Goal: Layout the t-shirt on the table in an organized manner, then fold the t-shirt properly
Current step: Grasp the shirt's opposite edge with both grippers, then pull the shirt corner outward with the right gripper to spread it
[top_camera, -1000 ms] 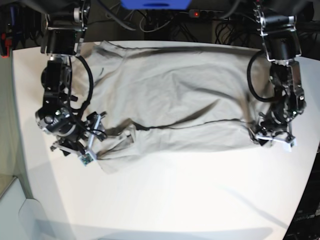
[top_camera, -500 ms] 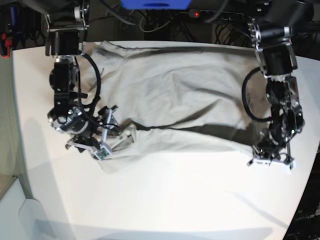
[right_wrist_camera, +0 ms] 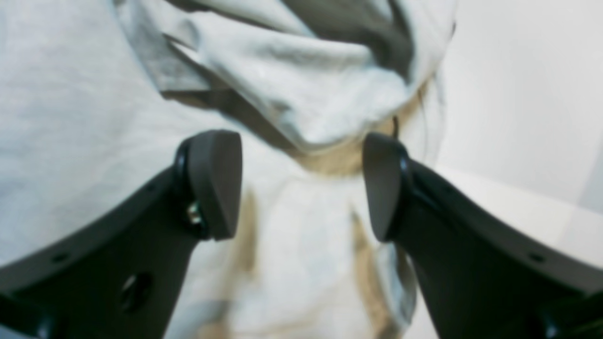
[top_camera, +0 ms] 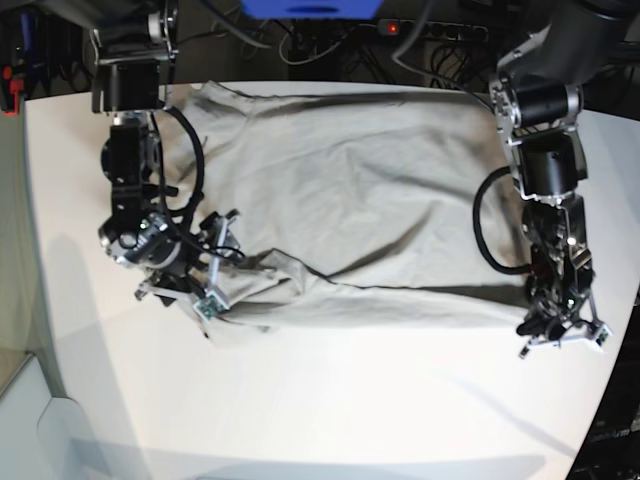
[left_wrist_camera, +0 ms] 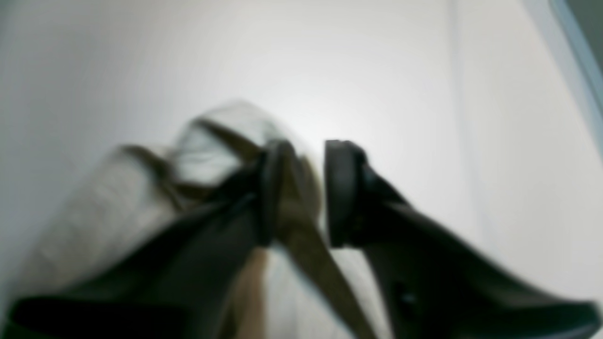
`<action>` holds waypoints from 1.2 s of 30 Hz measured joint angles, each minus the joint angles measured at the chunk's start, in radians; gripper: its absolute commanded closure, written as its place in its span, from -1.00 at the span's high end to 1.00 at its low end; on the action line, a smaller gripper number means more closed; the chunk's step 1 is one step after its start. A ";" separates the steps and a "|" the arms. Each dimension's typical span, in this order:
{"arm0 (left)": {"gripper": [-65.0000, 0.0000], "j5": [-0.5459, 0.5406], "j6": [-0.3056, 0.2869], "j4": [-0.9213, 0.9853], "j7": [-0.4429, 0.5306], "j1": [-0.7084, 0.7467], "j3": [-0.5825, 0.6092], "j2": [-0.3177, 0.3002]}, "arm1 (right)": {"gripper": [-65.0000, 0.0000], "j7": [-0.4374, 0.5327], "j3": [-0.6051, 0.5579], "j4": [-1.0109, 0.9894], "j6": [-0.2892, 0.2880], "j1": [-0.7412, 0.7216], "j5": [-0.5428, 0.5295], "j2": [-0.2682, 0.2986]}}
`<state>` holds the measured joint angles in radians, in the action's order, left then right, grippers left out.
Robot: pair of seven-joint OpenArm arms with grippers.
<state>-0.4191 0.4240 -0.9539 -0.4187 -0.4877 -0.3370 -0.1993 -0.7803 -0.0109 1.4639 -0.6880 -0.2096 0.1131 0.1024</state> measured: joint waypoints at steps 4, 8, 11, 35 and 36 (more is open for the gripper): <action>0.29 0.004 0.000 0.000 0.048 0.005 0.003 -0.014 | 0.25 -0.004 0.000 0.000 0.000 0.003 0.004 0.011; 0.49 -0.004 0.000 -0.037 0.042 0.057 0.001 -0.003 | 0.25 -0.002 -0.058 0.000 0.000 0.005 -0.002 0.010; 0.48 -0.011 0.001 -0.117 0.034 0.117 0.001 0.000 | 0.25 -0.001 -0.078 0.000 0.000 -0.002 -0.001 0.008; 0.48 -0.010 0.000 -0.428 -0.132 0.440 0.000 -0.003 | 0.24 0.202 -0.076 -0.284 0.000 -0.112 0.006 0.024; 0.48 -0.010 0.000 -0.427 -0.132 0.440 0.000 -0.002 | 0.23 0.202 -0.076 -0.293 0.000 -0.115 0.006 0.024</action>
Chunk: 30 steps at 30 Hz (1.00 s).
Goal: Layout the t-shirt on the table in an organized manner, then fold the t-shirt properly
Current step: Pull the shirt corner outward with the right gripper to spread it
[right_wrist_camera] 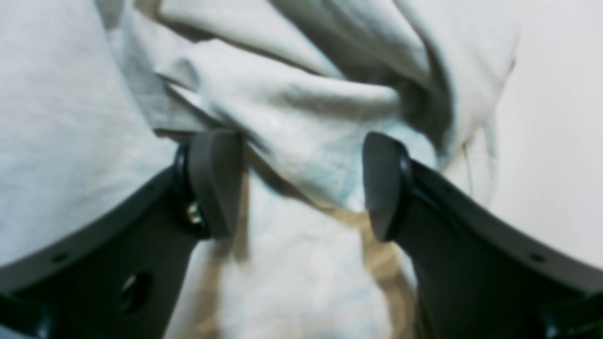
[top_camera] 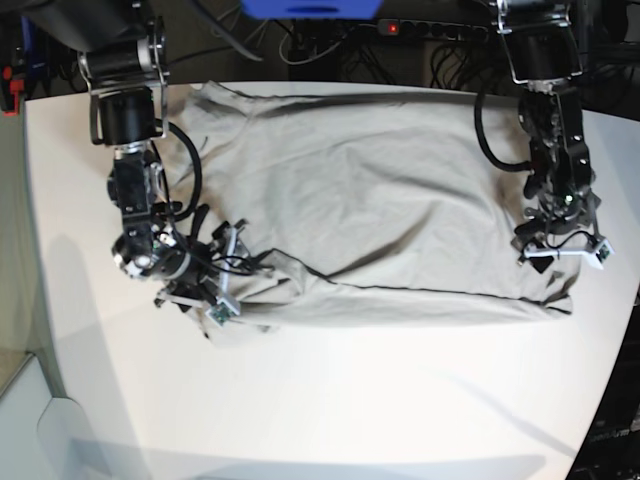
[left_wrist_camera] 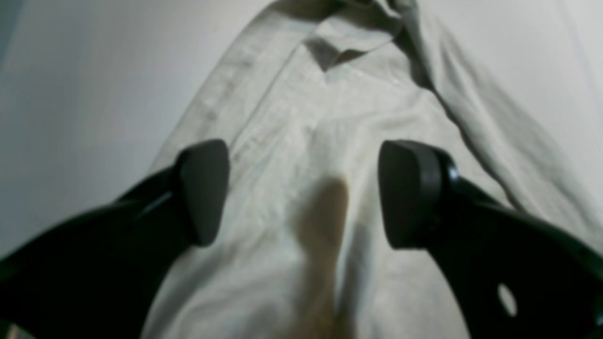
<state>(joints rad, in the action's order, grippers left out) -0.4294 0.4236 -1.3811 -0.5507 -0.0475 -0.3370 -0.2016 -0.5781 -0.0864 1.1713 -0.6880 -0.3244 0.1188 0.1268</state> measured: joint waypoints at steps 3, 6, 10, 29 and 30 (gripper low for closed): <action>0.48 0.000 0.000 0.000 0.002 -0.003 0.000 0.000 | 0.10 0.011 0.000 -0.010 0.000 -0.006 0.000 0.000; 0.48 -0.001 0.000 0.003 0.001 -0.003 0.000 0.000 | -0.24 0.082 0.000 -0.030 0.000 -0.022 0.000 0.000; 0.48 0.000 0.000 0.005 0.005 -0.003 0.000 0.000 | -0.84 0.112 -0.001 -0.138 0.000 -0.074 0.001 -0.006; 0.48 0.000 0.000 -0.021 0.004 0.017 0.000 -0.001 | -1.00 0.309 0.003 -0.467 0.110 -0.521 -0.002 -0.048; 0.48 0.000 0.000 -0.031 0.005 0.024 0.000 -0.002 | -1.00 0.341 0.003 -0.537 0.113 -0.557 0.000 -0.058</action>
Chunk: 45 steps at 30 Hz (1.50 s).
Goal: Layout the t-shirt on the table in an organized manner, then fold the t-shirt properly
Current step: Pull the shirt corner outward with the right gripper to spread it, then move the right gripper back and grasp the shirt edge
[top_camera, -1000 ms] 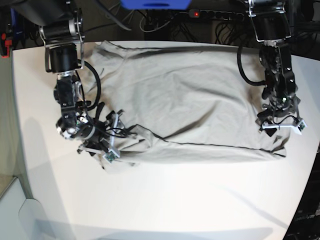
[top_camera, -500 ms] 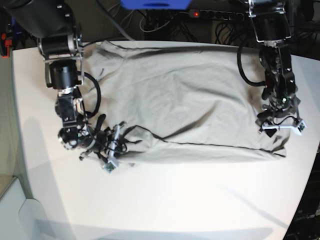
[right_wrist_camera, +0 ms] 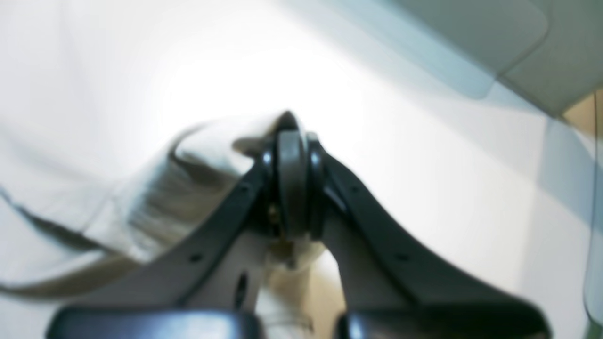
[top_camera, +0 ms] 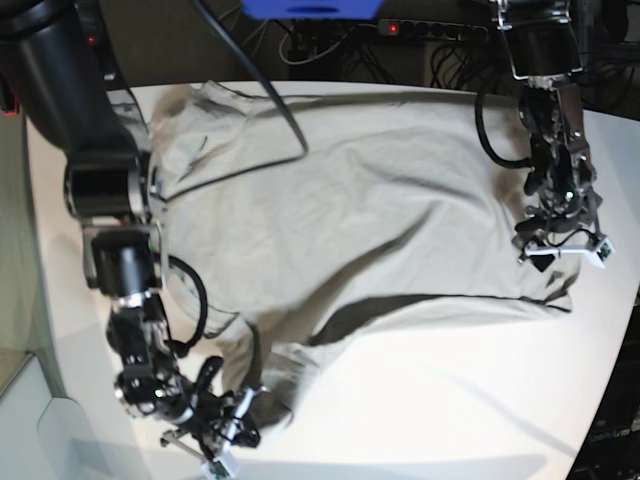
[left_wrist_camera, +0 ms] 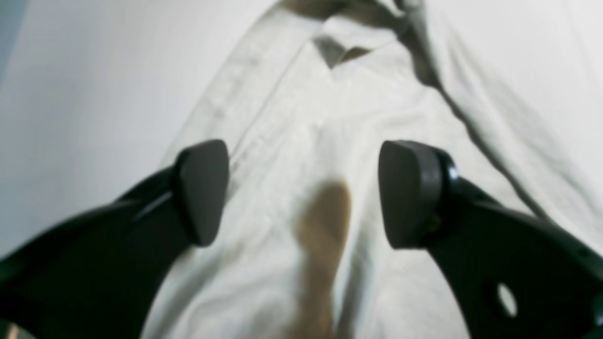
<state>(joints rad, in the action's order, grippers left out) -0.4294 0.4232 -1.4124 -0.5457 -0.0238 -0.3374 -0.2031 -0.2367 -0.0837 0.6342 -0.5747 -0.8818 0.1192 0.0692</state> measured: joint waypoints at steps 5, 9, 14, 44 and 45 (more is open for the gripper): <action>0.49 0.000 0.000 -0.052 -0.005 0.035 0.001 0.000 | -0.70 0.173 -0.009 -0.321 0.092 -0.147 0.004 -0.025; 0.49 0.003 0.000 -0.109 -0.060 0.046 0.001 -0.005 | -0.06 0.242 -0.007 -0.349 0.098 -0.190 0.000 -0.023; 0.49 0.000 0.000 -0.166 -0.162 0.045 0.000 -0.008 | 0.22 0.231 0.008 -0.349 0.098 -0.186 -0.004 0.014; 0.78 0.018 -0.162 -0.280 -0.170 0.230 -0.113 -0.013 | 0.54 -0.429 0.132 0.644 0.101 0.618 -0.015 0.146; 0.79 0.016 -0.163 -0.271 -0.168 0.227 -0.119 -0.013 | 0.54 -0.427 0.132 0.644 0.101 0.621 -0.016 0.146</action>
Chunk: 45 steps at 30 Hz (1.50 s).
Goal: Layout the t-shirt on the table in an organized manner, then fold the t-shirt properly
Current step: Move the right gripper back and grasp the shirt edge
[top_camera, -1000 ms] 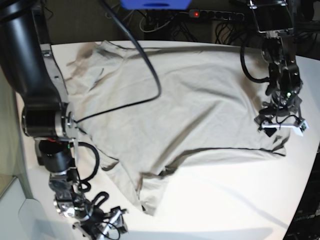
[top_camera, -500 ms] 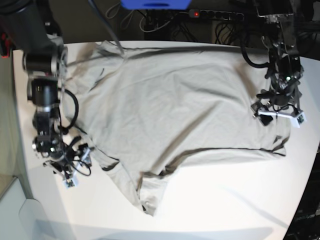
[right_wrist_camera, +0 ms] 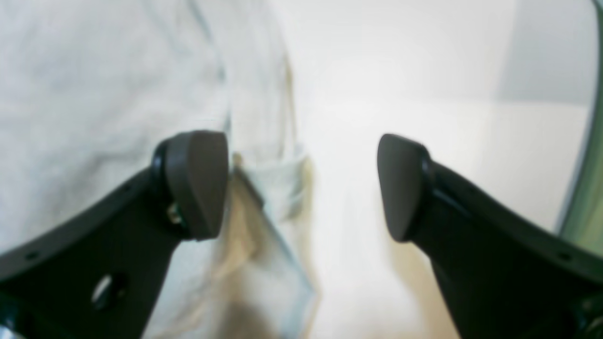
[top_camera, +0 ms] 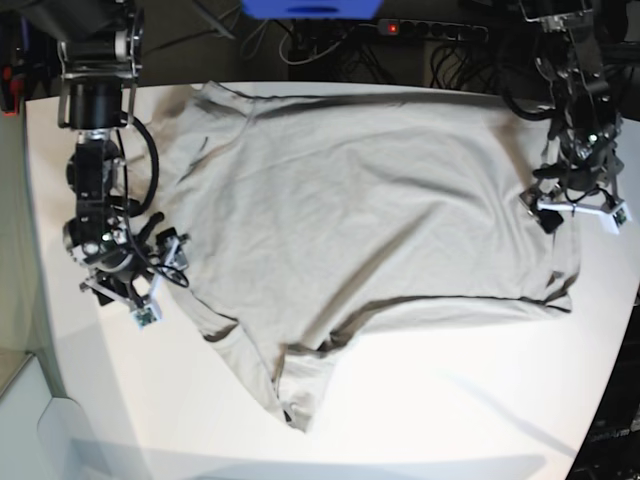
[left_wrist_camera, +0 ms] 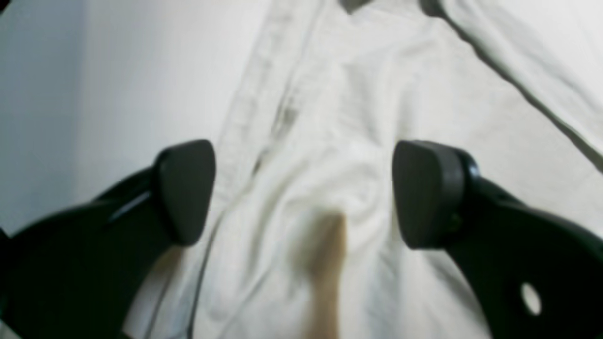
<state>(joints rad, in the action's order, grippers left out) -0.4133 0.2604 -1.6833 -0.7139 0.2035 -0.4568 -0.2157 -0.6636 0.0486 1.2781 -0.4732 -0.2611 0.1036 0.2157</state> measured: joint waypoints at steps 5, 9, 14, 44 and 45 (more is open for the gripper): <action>0.78 0.000 -0.011 0.152 -0.002 -0.051 -0.021 -0.065 | 0.54 0.014 0.001 -0.046 0.000 -0.014 0.002 0.003; 0.77 -0.007 -0.129 0.205 0.000 -0.127 -0.025 -0.069 | 0.54 0.039 -0.004 -0.087 0.000 -0.060 -0.001 -0.002; 0.77 0.007 -0.130 0.256 0.004 -0.181 -0.020 -0.095 | 0.54 0.042 0.003 -0.138 0.000 -0.122 0.009 -0.013; -0.88 0.009 -0.246 0.602 0.055 -0.335 -0.024 -0.110 | -0.14 0.327 0.003 -0.410 0.001 -0.156 -0.019 -0.016; -0.90 0.009 -0.246 0.600 0.051 -0.335 -0.024 -0.110 | -0.34 0.327 0.003 -0.410 0.001 -0.156 -0.019 -0.016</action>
<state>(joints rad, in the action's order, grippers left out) -0.4042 0.0143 -1.0828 -0.6628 -0.1314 -0.4808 -0.3260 -0.3370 0.0521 0.8684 -0.4725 -0.4175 0.0845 0.1997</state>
